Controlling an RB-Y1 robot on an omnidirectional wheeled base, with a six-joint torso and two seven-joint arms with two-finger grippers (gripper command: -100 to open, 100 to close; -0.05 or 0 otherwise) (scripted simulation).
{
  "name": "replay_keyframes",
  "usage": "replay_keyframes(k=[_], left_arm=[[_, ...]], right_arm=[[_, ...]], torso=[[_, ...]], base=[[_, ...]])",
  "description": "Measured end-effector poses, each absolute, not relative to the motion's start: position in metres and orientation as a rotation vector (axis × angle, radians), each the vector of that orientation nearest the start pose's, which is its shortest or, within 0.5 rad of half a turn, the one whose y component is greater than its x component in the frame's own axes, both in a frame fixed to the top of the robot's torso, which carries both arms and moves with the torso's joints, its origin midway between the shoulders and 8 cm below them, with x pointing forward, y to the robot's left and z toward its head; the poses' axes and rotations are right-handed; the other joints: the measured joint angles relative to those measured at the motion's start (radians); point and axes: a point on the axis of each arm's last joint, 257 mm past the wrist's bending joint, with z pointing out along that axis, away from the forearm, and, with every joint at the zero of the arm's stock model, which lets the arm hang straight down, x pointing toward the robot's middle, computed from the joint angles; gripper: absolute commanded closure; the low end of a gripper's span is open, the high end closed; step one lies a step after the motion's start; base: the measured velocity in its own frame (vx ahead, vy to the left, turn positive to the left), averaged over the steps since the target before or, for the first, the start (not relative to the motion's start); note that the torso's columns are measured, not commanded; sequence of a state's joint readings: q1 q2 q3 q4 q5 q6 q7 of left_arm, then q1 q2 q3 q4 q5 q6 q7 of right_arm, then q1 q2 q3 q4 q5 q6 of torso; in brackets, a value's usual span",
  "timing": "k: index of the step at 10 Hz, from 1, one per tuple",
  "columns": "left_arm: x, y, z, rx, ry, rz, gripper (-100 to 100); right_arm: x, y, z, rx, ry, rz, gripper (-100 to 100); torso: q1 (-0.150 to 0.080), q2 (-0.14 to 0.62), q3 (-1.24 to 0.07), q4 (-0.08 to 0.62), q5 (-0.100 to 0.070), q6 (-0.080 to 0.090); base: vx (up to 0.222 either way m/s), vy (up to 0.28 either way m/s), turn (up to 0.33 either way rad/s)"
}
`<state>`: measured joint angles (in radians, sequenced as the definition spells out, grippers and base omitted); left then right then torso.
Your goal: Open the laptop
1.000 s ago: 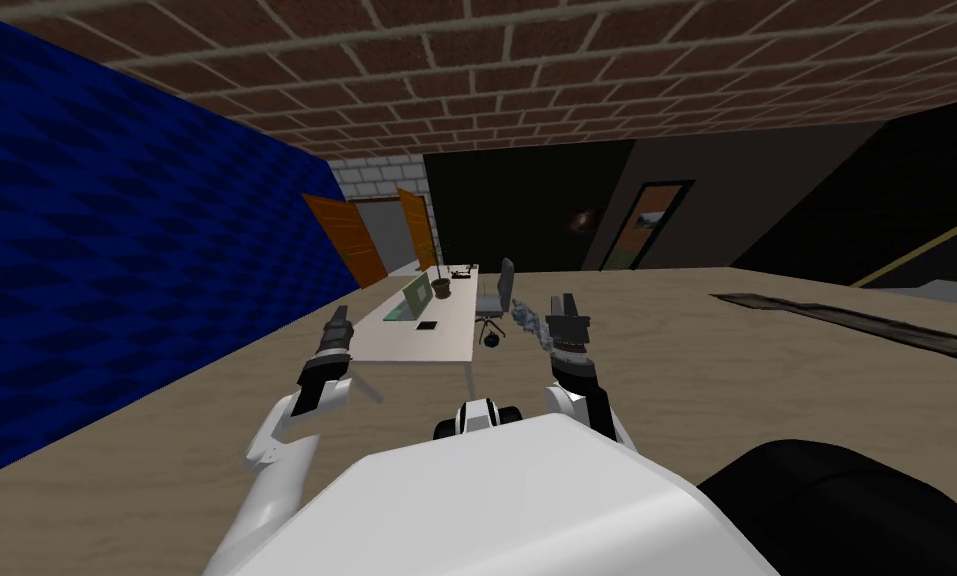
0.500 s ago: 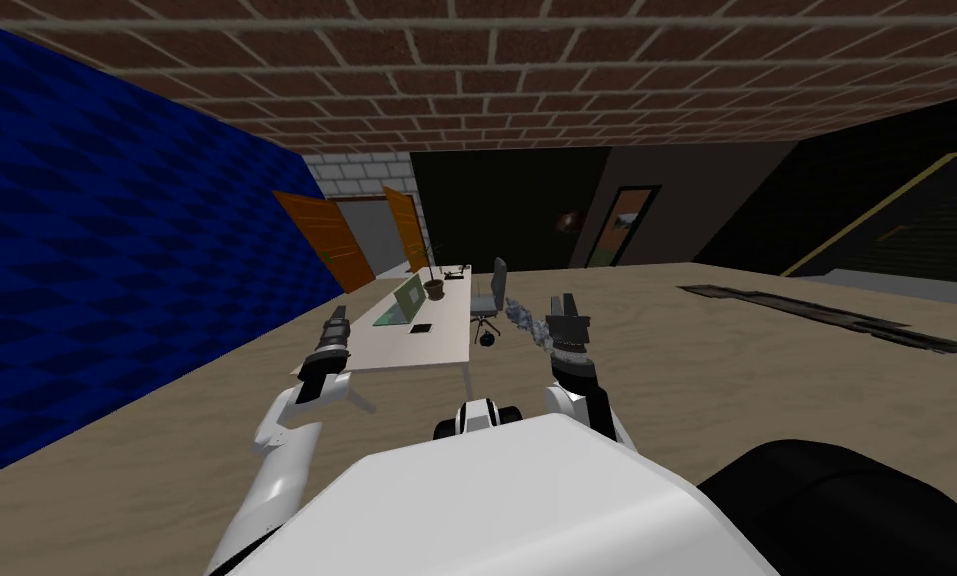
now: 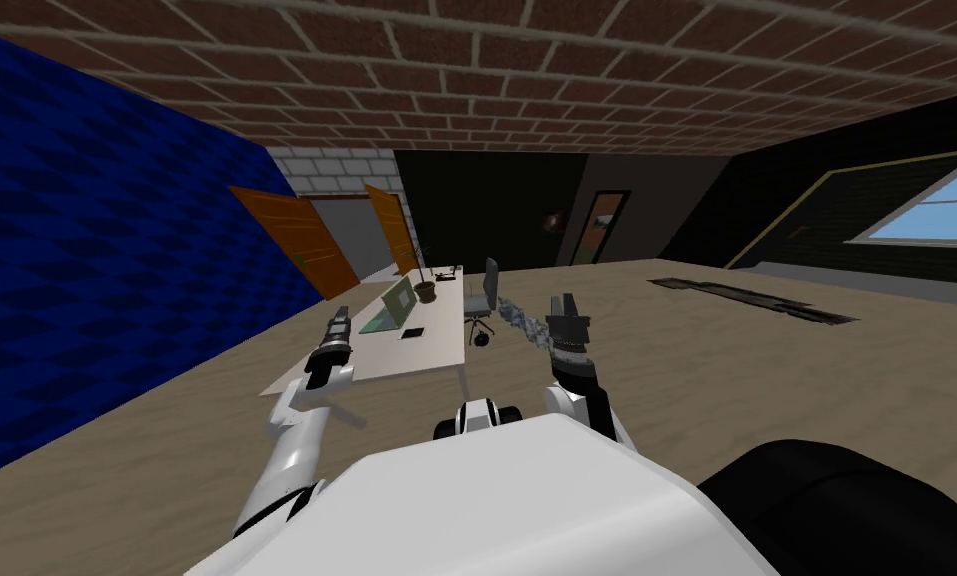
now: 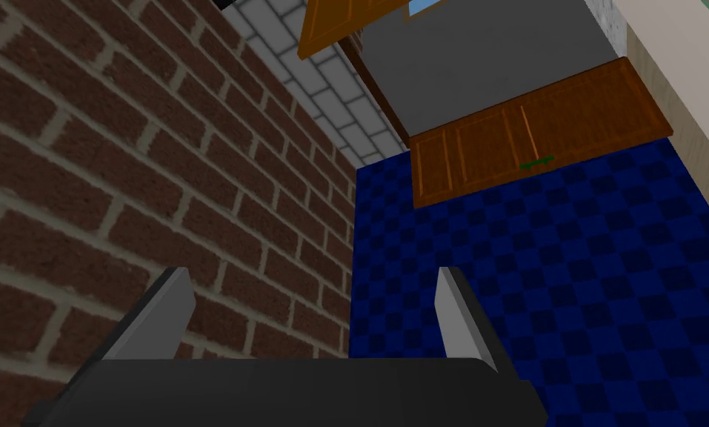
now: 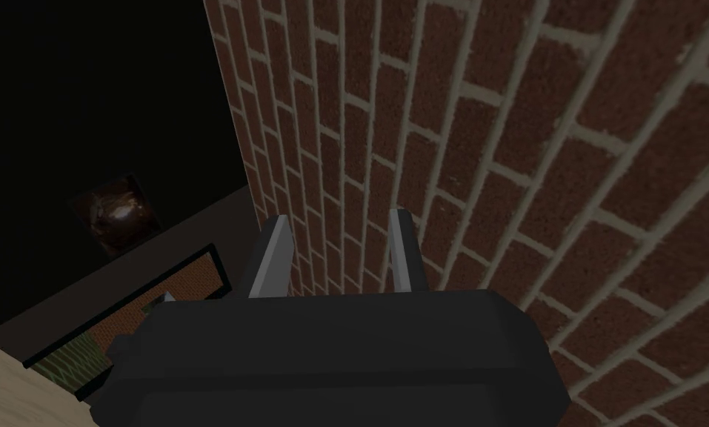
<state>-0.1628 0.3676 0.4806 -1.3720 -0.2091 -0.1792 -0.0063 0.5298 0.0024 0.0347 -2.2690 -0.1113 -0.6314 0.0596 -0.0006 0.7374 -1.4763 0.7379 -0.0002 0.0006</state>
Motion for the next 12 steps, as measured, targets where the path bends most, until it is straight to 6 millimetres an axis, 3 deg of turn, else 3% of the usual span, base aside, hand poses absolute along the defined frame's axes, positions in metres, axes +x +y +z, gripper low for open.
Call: replay_keyframes(k=[4,12], left_arm=[[0.549,0.563,-0.121,-0.96,1.033,-0.515,-100],[0.572,0.576,-0.15,-1.039,1.105,-0.416,-100]], right_arm=[[0.32,-0.285,0.033,0.642,0.484,1.351,0],[0.32,-0.285,0.033,0.642,0.484,1.351,0]], torso=[[0.0,0.0,0.0,0.0,0.0,-0.001],[0.0,0.001,0.001,0.0,0.0,-0.001]], base=[[0.023,0.02,-0.179],[0.011,0.012,-0.094]])
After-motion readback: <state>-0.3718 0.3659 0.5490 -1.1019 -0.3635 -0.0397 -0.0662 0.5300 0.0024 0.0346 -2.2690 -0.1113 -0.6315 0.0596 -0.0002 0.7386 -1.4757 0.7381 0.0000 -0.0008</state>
